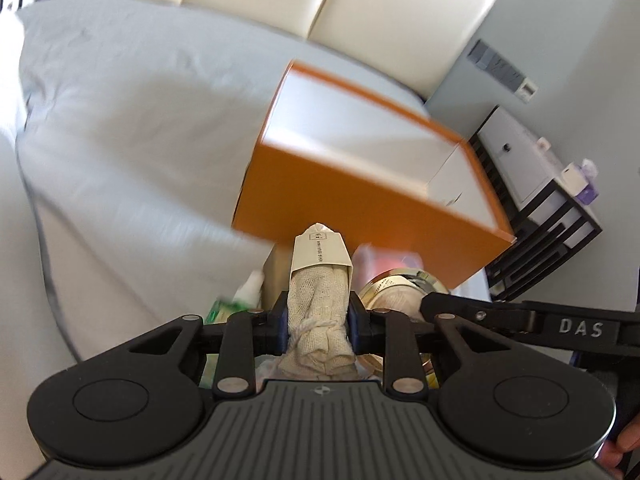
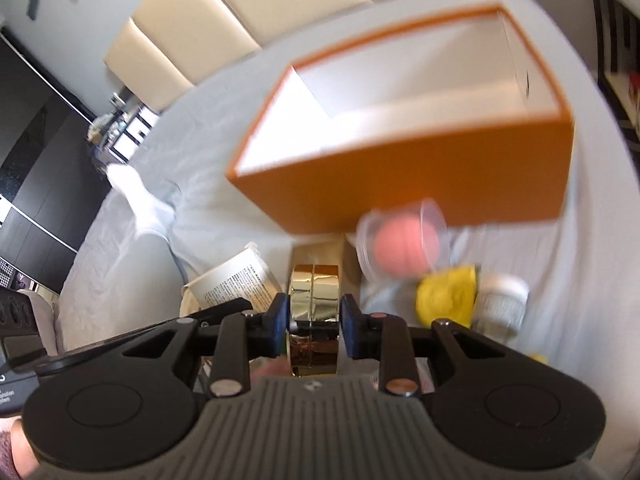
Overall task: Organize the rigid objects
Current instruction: 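Lift the pouch and compact and carry both into the orange box, then open the left tool to drop the pouch while the right tool releases the compact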
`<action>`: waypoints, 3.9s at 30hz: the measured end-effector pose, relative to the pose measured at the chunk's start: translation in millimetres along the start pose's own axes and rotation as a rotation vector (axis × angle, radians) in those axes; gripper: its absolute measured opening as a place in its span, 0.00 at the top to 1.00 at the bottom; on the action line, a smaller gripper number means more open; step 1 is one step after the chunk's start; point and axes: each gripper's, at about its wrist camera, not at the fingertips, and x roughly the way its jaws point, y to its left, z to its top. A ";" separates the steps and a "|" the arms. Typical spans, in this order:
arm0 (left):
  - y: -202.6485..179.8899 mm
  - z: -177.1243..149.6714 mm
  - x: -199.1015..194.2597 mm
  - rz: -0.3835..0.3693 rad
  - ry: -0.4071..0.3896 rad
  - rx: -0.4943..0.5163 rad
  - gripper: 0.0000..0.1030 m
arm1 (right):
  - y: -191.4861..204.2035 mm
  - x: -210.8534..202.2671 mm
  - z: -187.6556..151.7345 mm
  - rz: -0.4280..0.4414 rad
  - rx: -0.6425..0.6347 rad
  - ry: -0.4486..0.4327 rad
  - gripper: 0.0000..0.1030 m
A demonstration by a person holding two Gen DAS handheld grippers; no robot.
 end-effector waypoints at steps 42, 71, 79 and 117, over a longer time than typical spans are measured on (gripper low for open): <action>-49.0 117.7 206.8 -0.065 0.557 0.236 0.69 | -54.7 129.7 199.0 -0.169 -0.070 0.247 0.73; -40.5 108.0 111.1 0.102 0.119 0.143 0.54 | -29.5 161.0 183.6 -0.216 -0.114 0.280 0.73; -41.6 96.9 114.5 0.112 0.147 0.183 0.68 | -32.9 163.5 178.8 -0.170 -0.004 0.349 0.73; -36.6 93.8 111.7 0.147 0.137 0.206 0.68 | -12.6 178.7 162.2 -0.269 -0.176 0.426 0.54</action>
